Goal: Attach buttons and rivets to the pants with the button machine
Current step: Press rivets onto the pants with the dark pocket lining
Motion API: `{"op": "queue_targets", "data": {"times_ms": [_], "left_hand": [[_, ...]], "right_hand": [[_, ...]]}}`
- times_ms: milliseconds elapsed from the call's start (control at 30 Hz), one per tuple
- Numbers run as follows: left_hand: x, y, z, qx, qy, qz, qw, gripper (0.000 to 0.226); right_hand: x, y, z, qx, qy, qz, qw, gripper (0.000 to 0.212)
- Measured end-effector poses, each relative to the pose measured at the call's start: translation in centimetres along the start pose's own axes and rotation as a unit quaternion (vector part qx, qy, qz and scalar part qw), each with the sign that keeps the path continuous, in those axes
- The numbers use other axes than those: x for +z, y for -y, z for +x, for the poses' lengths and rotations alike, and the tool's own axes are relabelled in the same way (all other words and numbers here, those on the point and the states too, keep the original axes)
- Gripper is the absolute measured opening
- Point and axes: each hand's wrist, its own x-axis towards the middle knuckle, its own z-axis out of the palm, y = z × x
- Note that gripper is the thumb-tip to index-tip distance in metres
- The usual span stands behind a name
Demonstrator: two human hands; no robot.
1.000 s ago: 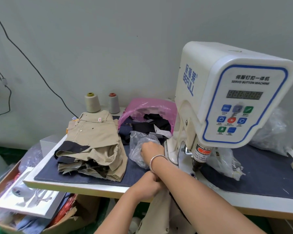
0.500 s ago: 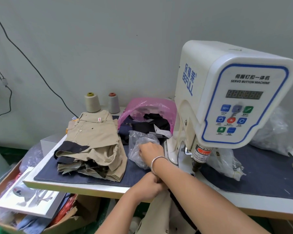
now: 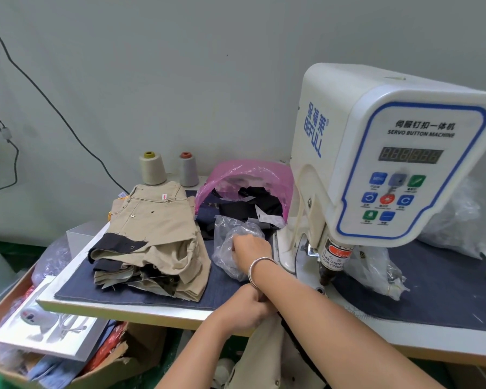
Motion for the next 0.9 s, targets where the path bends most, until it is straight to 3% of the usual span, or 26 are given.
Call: {"op": "queue_targets", "data": {"times_ms": [333, 567, 900], "left_hand": [[0.0, 0.0, -0.2, 0.010, -0.010, 0.003, 1.000, 0.025], [0.0, -0.5, -0.6, 0.026, 0.013, 0.017, 0.999, 0.031], [0.3, -0.3, -0.5, 0.038, -0.008, 0.039, 0.998, 0.028]], "right_hand": [[-0.1, -0.1, -0.1, 0.018, 0.010, -0.026, 0.999, 0.023], [-0.3, -0.4, -0.9, 0.018, -0.019, 0.035, 0.999, 0.025], [-0.1, -0.4, -0.9, 0.038, 0.007, 0.042, 0.998, 0.023]]}}
